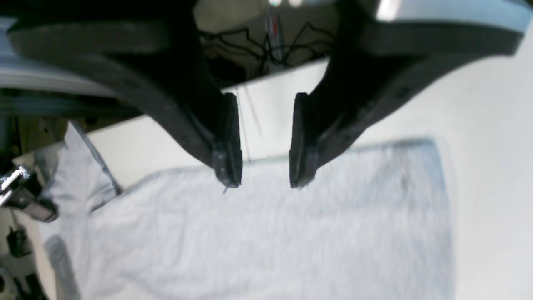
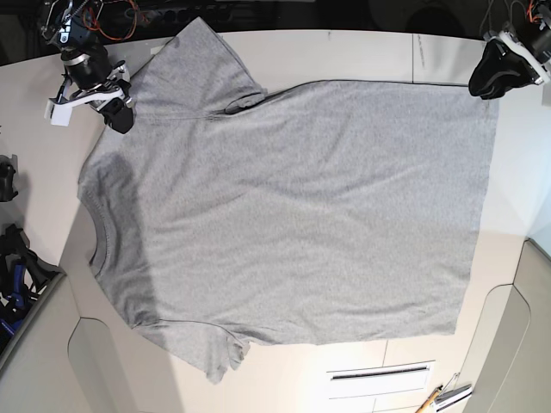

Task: Fold the T-shirt properly
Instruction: 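Lower both grippers and pinch the shirt's shoulder corners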

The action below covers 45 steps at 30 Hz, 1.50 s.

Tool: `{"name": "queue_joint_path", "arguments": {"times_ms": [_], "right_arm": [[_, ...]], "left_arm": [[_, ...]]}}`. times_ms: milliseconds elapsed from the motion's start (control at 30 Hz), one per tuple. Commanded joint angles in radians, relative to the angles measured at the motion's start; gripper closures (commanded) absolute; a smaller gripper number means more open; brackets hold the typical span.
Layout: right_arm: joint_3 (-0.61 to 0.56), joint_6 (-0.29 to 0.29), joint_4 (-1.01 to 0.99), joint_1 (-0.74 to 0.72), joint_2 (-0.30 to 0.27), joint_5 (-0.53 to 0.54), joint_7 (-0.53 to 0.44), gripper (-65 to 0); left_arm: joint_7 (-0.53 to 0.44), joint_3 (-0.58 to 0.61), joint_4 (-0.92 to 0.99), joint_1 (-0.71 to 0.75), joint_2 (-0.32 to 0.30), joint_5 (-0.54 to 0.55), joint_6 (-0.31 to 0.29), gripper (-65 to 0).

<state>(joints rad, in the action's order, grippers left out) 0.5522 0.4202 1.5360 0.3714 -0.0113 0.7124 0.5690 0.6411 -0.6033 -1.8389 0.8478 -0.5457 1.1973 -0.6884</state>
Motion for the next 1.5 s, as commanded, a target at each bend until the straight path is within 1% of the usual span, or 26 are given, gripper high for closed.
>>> {"name": "queue_joint_path", "arguments": {"times_ms": [0, 100, 167, 233, 267, 333, 400, 467, 633, 767, 867, 1000, 1067, 1133, 1200, 1467], "right_arm": [[0.003, 0.000, 0.008, 0.006, -0.008, -0.014, 0.011, 0.0], [0.003, 0.000, 0.008, 0.006, -0.008, -0.016, 0.011, 0.0], [0.003, 0.000, 0.008, 0.006, -0.007, -0.017, 0.011, 0.0], [0.003, 0.000, 0.008, 0.006, -0.008, -0.017, 0.011, 0.0], [0.003, 0.000, 0.008, 0.005, -0.008, -0.017, 0.011, 0.0], [0.003, 0.000, 0.008, 0.006, -0.008, -0.017, 0.011, 0.0], [0.003, 0.000, 0.008, 0.006, -0.008, -0.017, 0.011, 0.0], [0.003, 0.000, 0.008, 0.005, -0.008, -0.016, 0.011, 0.0], [0.003, 0.000, 0.008, 0.000, -0.008, -0.016, 0.011, 0.0], [0.003, 0.000, 0.008, 0.000, -0.008, -0.016, 0.011, 0.0], [0.003, 0.000, 0.008, 0.000, -0.008, -0.016, 0.011, 0.0], [0.003, 0.000, 0.008, 0.000, -0.008, -0.017, 0.011, 0.0], [0.003, 0.000, 0.008, 0.000, -0.008, -0.017, 0.011, 0.0], [0.003, 0.000, 0.008, 0.000, -0.007, -0.017, 0.011, 0.0], [0.003, 0.000, 0.008, 0.000, -0.008, -0.017, 0.011, 0.0], [0.003, 0.000, 0.008, 0.000, -0.008, -0.017, 0.011, 0.0]], "left_arm": [[-0.027, -0.010, -0.011, -0.009, -0.013, 0.019, -0.010, -22.9], [-0.031, -0.010, -0.010, -0.066, 0.003, 0.018, -0.010, -23.7], [-0.031, -0.010, -0.009, -0.101, 0.028, 0.009, -0.010, -29.7], [-0.032, -0.010, -0.001, -0.145, 0.048, -0.036, -0.010, -35.4], [-0.033, -0.010, 0.008, -0.168, 0.056, -0.064, 0.006, -36.4], [-0.035, -0.010, 0.039, -0.213, 0.069, -0.125, 0.071, -36.4], [-0.034, -0.010, 0.092, -0.248, 0.069, -0.168, 0.128, -36.4], [-0.029, -0.010, 0.160, -0.277, 0.066, -0.194, 0.147, -36.4], [0.000, -0.010, 0.356, -0.317, 0.057, -0.187, 0.147, -36.3], [0.001, -0.011, 0.476, -0.316, 0.055, -0.138, 0.146, -36.3], [-0.005, -0.013, 0.532, -0.316, 0.055, -0.116, 0.146, -36.3], [0.005, -0.014, 0.552, -0.316, 0.056, -0.109, 0.140, -36.3], [0.048, -0.014, 0.552, -0.316, 0.062, -0.095, 0.118, -36.3], [0.113, -0.009, 0.552, -0.316, 0.066, -0.062, 0.094, -36.3], [0.156, 0.002, 0.552, -0.315, 0.066, -0.049, 0.089, -36.3], [0.190, 0.022, 0.552, -0.315, 0.066, -0.050, 0.088, -36.2]]}}
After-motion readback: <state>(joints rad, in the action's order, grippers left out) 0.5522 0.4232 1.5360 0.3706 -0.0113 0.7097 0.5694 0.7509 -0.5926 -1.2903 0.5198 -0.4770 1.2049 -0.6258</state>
